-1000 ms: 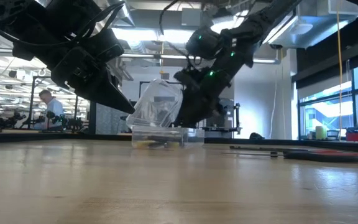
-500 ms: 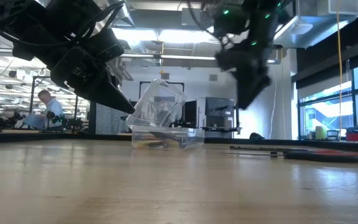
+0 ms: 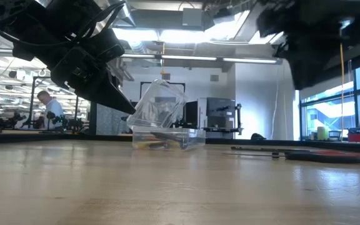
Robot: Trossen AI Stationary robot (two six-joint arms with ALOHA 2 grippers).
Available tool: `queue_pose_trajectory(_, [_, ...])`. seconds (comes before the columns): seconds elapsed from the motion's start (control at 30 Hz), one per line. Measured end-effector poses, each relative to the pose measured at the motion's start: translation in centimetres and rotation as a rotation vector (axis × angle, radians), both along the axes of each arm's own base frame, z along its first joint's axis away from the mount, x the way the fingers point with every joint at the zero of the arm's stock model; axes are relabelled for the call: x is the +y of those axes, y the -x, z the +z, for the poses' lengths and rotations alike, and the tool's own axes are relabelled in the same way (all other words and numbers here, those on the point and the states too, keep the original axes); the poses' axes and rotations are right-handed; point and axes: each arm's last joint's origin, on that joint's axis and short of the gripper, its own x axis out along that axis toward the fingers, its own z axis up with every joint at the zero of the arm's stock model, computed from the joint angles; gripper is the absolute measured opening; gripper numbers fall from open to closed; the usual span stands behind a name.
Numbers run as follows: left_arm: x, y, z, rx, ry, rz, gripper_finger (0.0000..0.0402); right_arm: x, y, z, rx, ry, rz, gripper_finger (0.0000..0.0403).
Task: Pick & place school supplies into a supply box
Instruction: Put the orange pencil into the transparent supply box
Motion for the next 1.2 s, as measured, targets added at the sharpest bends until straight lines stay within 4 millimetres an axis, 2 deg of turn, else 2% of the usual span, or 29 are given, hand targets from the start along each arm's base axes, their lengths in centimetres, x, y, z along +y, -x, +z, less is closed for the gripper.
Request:
queue_pose_trajectory(0.1, [0.0,0.0,0.0,-0.001,0.0,0.0,0.0079,2.7,0.3,-0.7,-0.039,0.013,0.251,0.0156])
queue_pose_trajectory(0.2, [0.0,0.0,0.0,-0.003,0.0,0.001,0.0079,4.9,1.0,-1.8,-0.073,0.017,0.411,0.0156])
queue_pose_trajectory(0.33, [0.0,0.0,0.0,-0.005,-0.002,0.003,0.0082,6.9,2.1,-3.1,-0.088,-0.001,0.439,0.0156])
queue_pose_trajectory(0.53, [0.0,0.0,0.1,-0.008,-0.002,0.003,0.0082,8.9,3.9,-5.4,-0.092,-0.048,0.476,0.0156])
queue_pose_trajectory(0.7, [0.0,0.0,0.1,-0.009,-0.01,0.015,0.0079,9.6,4.9,-7.0,-0.116,-0.058,0.566,0.0156])
queue_pose_trajectory(0.93, [0.2,0.0,0.1,-0.013,-0.034,0.051,0.0082,9.5,5.5,-9.0,-0.144,-0.092,0.596,0.0156])
queue_pose_trajectory(1.2, [0.3,0.0,0.1,-0.016,-0.061,0.093,0.0078,9.4,5.9,-10.0,-0.162,-0.131,0.667,0.0156])
